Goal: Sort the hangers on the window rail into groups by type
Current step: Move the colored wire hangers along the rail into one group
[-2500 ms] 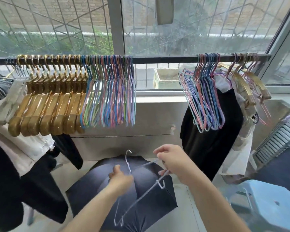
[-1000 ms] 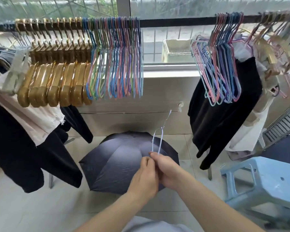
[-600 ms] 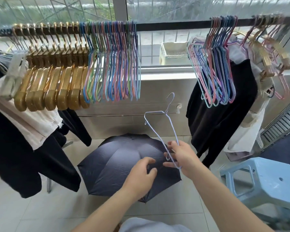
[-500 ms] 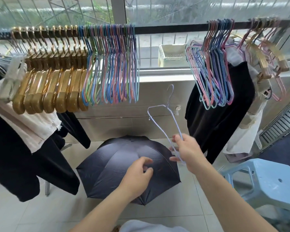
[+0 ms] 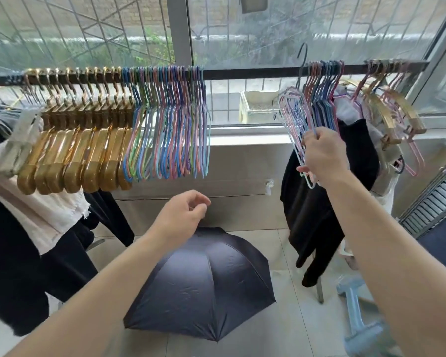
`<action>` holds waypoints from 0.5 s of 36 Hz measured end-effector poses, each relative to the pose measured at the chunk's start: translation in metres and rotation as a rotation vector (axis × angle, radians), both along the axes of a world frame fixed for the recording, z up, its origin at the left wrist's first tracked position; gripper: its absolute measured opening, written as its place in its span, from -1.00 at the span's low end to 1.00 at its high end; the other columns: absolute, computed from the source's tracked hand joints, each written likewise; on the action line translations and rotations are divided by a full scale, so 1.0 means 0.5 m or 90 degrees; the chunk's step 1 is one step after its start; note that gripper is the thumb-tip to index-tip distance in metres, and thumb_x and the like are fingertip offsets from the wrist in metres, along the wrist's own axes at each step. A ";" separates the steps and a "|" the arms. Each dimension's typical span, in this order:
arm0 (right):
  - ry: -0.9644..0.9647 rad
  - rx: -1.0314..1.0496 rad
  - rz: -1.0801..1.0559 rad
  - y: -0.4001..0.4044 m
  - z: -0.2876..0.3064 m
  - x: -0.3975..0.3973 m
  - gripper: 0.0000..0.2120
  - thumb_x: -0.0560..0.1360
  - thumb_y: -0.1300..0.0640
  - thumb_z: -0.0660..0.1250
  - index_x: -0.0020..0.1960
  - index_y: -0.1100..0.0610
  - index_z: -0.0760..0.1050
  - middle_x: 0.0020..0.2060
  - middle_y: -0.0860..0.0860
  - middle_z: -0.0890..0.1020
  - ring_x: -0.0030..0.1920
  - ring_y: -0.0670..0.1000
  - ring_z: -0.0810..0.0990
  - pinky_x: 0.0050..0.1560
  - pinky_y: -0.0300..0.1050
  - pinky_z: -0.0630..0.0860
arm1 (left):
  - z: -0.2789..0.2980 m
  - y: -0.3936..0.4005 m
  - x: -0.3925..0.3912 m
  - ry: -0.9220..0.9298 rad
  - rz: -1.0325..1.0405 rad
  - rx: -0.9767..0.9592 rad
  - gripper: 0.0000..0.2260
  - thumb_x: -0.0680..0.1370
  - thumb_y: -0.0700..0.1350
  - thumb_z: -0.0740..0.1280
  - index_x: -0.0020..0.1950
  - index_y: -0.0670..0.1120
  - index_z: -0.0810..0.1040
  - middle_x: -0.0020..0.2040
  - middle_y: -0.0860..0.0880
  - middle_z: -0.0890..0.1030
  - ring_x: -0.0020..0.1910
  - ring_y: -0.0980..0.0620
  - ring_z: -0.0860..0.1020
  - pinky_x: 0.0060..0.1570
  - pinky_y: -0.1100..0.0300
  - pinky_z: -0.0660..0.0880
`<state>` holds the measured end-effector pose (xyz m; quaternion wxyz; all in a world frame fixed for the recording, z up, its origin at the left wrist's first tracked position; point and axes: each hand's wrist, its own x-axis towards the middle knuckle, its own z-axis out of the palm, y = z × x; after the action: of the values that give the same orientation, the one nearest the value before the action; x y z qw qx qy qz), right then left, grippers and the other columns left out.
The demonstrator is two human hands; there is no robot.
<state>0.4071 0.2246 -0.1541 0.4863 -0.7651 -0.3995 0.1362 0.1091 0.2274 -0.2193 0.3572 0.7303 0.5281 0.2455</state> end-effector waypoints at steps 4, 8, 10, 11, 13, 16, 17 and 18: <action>0.004 -0.031 0.006 0.041 0.016 0.018 -0.67 0.71 0.06 0.13 -0.06 0.27 0.47 -0.22 0.08 0.51 -0.44 -0.01 0.57 -0.18 0.22 0.70 | 0.017 0.006 0.004 -0.012 0.010 -0.008 -0.85 0.66 -0.15 0.29 0.06 0.06 0.63 -0.05 0.03 0.70 0.01 0.03 0.67 0.17 -0.03 0.59; -0.013 -0.065 -0.003 0.065 0.011 0.026 -0.74 0.68 0.09 0.10 0.01 0.23 0.47 0.03 0.21 0.56 -0.35 0.08 0.63 -0.28 0.13 0.71 | 0.017 0.008 0.007 -0.010 0.018 -0.019 -0.85 0.67 -0.13 0.29 0.04 0.09 0.61 -0.05 0.04 0.70 0.03 0.04 0.66 0.18 -0.07 0.58; -0.007 -0.085 -0.020 0.070 0.001 0.030 -0.76 0.67 0.11 0.09 0.07 0.24 0.47 0.11 0.25 0.57 -0.37 0.10 0.64 -0.30 0.13 0.70 | 0.014 0.006 0.007 -0.009 0.018 -0.030 -0.84 0.67 -0.14 0.28 0.05 0.09 0.61 -0.05 0.04 0.70 0.02 0.04 0.67 0.18 -0.09 0.58; -0.003 -0.092 -0.027 0.072 -0.007 0.034 -0.77 0.66 0.13 0.09 0.05 0.24 0.46 0.11 0.26 0.57 -0.40 0.11 0.64 -0.31 0.14 0.70 | 0.012 0.004 0.008 -0.008 0.018 -0.037 -0.85 0.67 -0.14 0.28 0.05 0.08 0.62 -0.05 0.04 0.70 0.01 0.02 0.67 0.16 -0.11 0.59; 0.001 -0.106 -0.037 0.070 -0.017 0.038 -0.78 0.65 0.17 0.10 0.07 0.28 0.46 0.05 0.27 0.57 -0.40 0.13 0.63 -0.31 0.14 0.70 | 0.008 0.002 0.008 -0.009 0.024 -0.052 -0.85 0.66 -0.14 0.28 0.05 0.07 0.62 -0.05 0.03 0.71 0.00 -0.06 0.68 0.08 -0.16 0.63; -0.013 -0.140 -0.042 0.062 -0.025 0.044 -0.82 0.65 0.19 0.08 0.08 0.25 0.42 0.02 0.17 0.52 -0.34 0.19 0.67 -0.58 -0.18 0.52 | 0.004 0.001 0.007 -0.008 0.029 -0.069 -0.84 0.66 -0.13 0.28 0.04 0.08 0.63 -0.04 0.03 0.71 0.00 -0.12 0.68 0.03 -0.20 0.63; -0.020 -0.147 -0.043 0.062 -0.028 0.047 -0.82 0.65 0.18 0.07 0.10 0.23 0.40 0.04 0.14 0.49 -0.33 0.20 0.67 -0.65 -0.26 0.41 | 0.004 0.001 0.007 -0.009 0.031 -0.074 -0.84 0.66 -0.13 0.28 0.04 0.08 0.63 -0.04 0.03 0.70 0.01 -0.10 0.68 0.04 -0.20 0.63; -0.027 -0.148 -0.047 0.061 -0.030 0.050 -0.79 0.65 0.16 0.06 0.14 0.23 0.40 0.06 0.13 0.48 -0.32 0.20 0.68 -0.66 -0.28 0.37 | 0.004 0.002 0.007 -0.012 0.032 -0.077 -0.84 0.67 -0.13 0.28 0.04 0.08 0.63 -0.04 0.03 0.70 0.01 -0.07 0.68 0.06 -0.19 0.63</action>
<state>0.4319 0.2551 -0.1692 0.3905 -0.8332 -0.3626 0.1476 0.1124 0.2284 -0.2173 0.3992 0.6917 0.5567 0.2287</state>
